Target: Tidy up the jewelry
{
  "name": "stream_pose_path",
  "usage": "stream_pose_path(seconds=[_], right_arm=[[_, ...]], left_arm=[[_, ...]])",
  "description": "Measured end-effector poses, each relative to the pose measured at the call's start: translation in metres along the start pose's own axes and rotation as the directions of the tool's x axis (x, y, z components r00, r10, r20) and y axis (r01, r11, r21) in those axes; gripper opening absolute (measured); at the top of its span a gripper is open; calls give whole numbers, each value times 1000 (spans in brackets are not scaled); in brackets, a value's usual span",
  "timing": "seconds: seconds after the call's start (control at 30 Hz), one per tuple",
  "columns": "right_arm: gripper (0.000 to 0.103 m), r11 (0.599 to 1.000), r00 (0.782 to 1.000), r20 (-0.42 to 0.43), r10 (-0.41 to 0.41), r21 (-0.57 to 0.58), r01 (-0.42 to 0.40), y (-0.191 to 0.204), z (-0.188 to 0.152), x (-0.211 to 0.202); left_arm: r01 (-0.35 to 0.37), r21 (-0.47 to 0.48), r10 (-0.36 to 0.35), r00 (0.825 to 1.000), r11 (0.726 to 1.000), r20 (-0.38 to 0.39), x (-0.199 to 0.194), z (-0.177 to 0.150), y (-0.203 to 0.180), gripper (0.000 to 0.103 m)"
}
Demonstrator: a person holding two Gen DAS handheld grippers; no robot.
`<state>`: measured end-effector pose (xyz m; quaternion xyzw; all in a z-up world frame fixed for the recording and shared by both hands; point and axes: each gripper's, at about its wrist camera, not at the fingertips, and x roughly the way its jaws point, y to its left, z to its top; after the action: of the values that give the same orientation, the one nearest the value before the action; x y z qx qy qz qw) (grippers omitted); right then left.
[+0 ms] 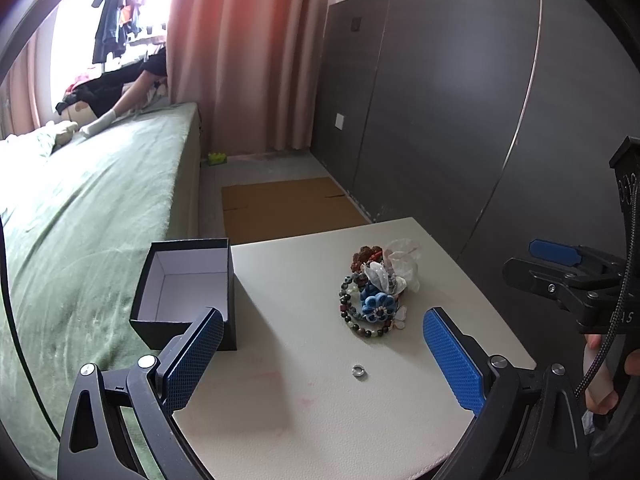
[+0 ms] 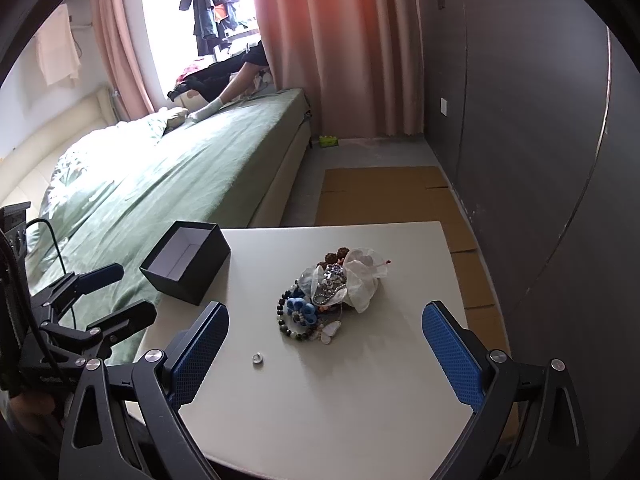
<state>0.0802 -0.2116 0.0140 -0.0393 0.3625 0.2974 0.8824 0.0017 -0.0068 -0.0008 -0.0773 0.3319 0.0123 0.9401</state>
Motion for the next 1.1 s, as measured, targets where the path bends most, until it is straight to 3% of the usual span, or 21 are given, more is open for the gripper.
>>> stream_pose_path(seconds=[1.1], right_arm=[[98,1000,1000,-9,-11,10,11,-5,-3,-3]], left_arm=[[-16,3,16,999,1000,33,-3,4,-5,100]])
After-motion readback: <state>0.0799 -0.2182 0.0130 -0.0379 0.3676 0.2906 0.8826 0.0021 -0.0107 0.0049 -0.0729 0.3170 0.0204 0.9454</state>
